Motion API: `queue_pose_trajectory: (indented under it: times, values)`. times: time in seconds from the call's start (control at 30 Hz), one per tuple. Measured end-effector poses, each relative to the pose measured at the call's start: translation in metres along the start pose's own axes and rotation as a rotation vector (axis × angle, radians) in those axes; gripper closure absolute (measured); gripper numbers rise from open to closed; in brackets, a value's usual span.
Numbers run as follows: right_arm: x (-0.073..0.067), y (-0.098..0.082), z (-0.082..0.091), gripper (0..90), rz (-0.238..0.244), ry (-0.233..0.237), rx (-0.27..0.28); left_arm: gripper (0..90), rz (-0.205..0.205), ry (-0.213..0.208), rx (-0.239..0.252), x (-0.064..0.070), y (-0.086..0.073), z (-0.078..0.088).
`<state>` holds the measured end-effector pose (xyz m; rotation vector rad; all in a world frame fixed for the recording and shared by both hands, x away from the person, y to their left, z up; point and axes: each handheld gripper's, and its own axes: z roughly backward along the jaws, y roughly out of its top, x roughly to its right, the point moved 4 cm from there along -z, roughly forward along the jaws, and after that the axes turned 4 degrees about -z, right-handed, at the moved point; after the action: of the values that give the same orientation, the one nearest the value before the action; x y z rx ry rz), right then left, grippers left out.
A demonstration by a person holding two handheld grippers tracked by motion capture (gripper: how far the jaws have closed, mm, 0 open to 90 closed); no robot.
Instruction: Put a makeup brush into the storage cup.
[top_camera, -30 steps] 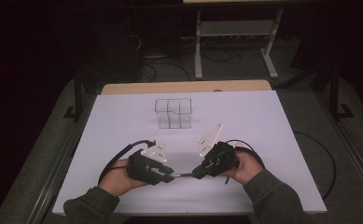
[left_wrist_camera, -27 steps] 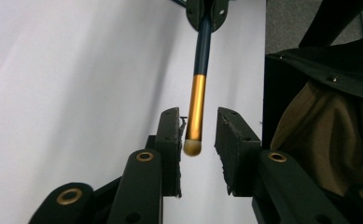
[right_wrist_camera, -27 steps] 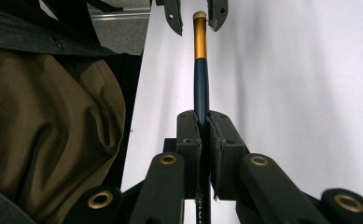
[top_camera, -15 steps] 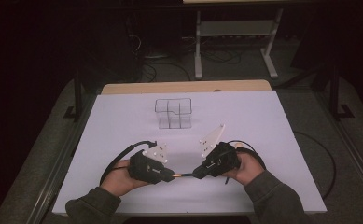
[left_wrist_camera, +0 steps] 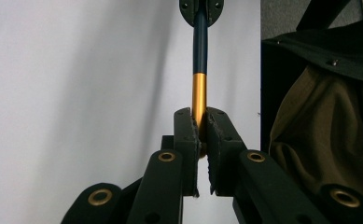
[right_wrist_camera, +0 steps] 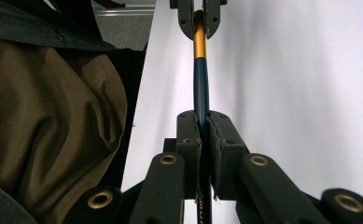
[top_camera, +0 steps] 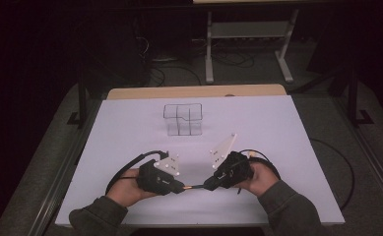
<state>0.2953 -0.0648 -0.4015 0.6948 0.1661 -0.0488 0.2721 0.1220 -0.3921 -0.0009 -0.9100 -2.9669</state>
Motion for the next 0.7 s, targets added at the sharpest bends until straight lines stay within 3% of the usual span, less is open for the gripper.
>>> queue_pose_trajectory:
  times: [0.17, 0.37, 0.7]
  values:
    - [0.001, 0.000, -0.002, 81.5, -0.005, 0.008, -0.006, 83.5, 0.001, 0.000, 0.000, 0.000, 0.000, 0.001]
    - [0.002, 0.002, -0.005, 73.0, -0.029, 0.015, -0.018, 83.6, 0.005, 0.001, -0.013, -0.001, 0.001, 0.001]
    - [0.003, 0.014, -0.011, 73.6, -0.001, 0.019, -0.069, 83.6, -0.022, 0.005, -0.039, -0.001, 0.005, 0.003]
